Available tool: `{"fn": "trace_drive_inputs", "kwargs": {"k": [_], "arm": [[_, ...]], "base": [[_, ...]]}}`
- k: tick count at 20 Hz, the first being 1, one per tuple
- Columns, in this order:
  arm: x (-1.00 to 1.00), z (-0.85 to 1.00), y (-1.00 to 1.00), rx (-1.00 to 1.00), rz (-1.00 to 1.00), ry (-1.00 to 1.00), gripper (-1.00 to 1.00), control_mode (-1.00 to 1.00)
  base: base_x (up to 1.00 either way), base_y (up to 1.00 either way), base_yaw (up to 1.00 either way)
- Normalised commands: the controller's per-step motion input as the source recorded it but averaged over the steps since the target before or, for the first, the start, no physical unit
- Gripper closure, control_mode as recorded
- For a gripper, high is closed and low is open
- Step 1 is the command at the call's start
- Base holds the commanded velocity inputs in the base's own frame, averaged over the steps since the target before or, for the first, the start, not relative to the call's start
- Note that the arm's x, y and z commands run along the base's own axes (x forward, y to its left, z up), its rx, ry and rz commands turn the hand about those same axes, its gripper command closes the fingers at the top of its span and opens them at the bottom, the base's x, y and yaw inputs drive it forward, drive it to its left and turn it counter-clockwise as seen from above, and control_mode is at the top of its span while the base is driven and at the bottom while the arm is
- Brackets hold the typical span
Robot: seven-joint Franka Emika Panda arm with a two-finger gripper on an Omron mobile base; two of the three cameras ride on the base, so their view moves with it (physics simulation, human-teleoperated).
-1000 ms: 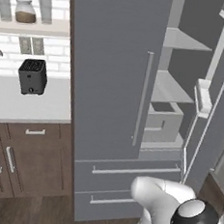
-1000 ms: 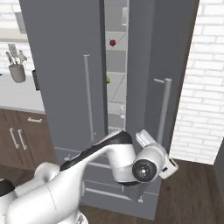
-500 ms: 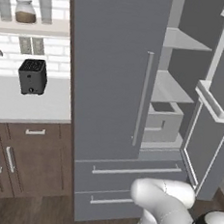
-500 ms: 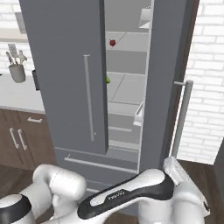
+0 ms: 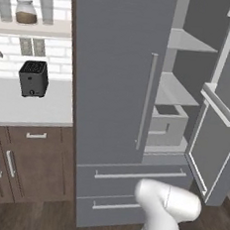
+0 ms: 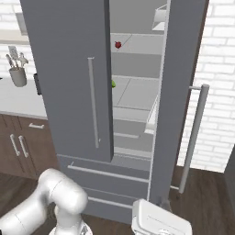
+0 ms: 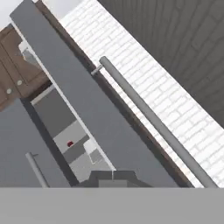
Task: Take the strawberry from the fridge and place it on top of the pancake, located on the dining counter.
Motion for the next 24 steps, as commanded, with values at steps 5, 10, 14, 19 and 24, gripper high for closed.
{"fn": "trace_drive_inputs", "kwargs": {"k": [5, 10, 14, 19, 24], "arm": [[-0.01, 0.35, 1.0, -0.31, -0.11, -0.18, 1.0, -1.0], [0.03, 0.59, 1.0, -0.42, -0.01, -0.01, 1.0, -1.0], [0.25, 0.59, 1.0, -0.38, 0.0, 0.16, 1.0, -1.0], [0.51, 0.2, 1.0, -0.38, 0.0, 0.57, 1.0, -1.0], [0.42, 0.08, 0.97, -0.25, -0.1, 0.58, 1.0, -1.0]], "base": [[0.0, 0.0, 0.0], [0.0, 0.0, 0.0], [0.0, 0.0, 0.0], [0.0, 0.0, 0.0], [0.0, 0.0, 0.0]]}}
